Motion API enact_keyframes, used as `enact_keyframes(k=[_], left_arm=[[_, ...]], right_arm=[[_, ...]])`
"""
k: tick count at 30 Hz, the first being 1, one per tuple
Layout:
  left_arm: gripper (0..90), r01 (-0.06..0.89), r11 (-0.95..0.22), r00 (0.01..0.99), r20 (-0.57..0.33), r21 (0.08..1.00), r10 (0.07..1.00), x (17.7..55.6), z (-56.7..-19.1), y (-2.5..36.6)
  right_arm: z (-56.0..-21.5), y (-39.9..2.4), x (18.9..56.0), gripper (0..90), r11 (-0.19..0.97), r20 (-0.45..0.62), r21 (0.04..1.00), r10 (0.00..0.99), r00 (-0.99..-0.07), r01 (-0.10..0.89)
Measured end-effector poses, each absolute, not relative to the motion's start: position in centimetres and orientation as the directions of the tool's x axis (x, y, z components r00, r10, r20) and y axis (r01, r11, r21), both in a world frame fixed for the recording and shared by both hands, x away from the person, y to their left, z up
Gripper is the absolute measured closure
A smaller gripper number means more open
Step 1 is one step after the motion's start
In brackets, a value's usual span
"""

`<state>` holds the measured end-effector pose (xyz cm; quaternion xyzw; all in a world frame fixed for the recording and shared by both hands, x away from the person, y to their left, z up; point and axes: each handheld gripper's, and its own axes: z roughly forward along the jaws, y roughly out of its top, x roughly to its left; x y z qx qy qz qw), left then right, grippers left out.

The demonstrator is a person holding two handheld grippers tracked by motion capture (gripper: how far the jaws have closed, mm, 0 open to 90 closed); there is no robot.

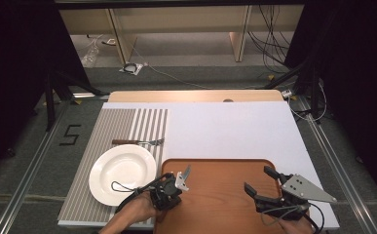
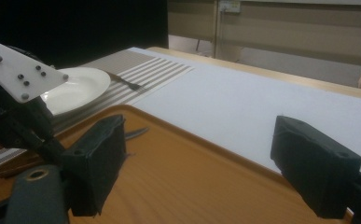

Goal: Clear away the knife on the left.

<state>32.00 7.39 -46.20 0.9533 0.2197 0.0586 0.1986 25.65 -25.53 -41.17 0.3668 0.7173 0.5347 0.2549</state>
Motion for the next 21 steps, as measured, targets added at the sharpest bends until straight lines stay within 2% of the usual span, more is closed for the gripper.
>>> enact_keyframes(k=[11,14,21], left_arm=[[89.2,0.419,-0.813,0.880,0.038,0.404,0.473,32.6,-46.1,8.1],[89.2,0.415,-0.820,0.877,0.066,0.394,0.475,32.7,-46.2,8.2],[89.2,0.431,-0.819,0.873,0.054,0.379,0.485,32.9,-46.2,8.5]], right_arm=[[-41.1,-25.5,25.6,19.1,0.162,0.023,0.954,0.799,-0.601,0.253],[-41.1,-25.6,25.6,19.1,0.159,0.028,0.953,0.799,-0.601,0.256],[-41.1,-25.6,25.6,19.1,0.162,0.024,0.954,0.799,-0.601,0.254]])
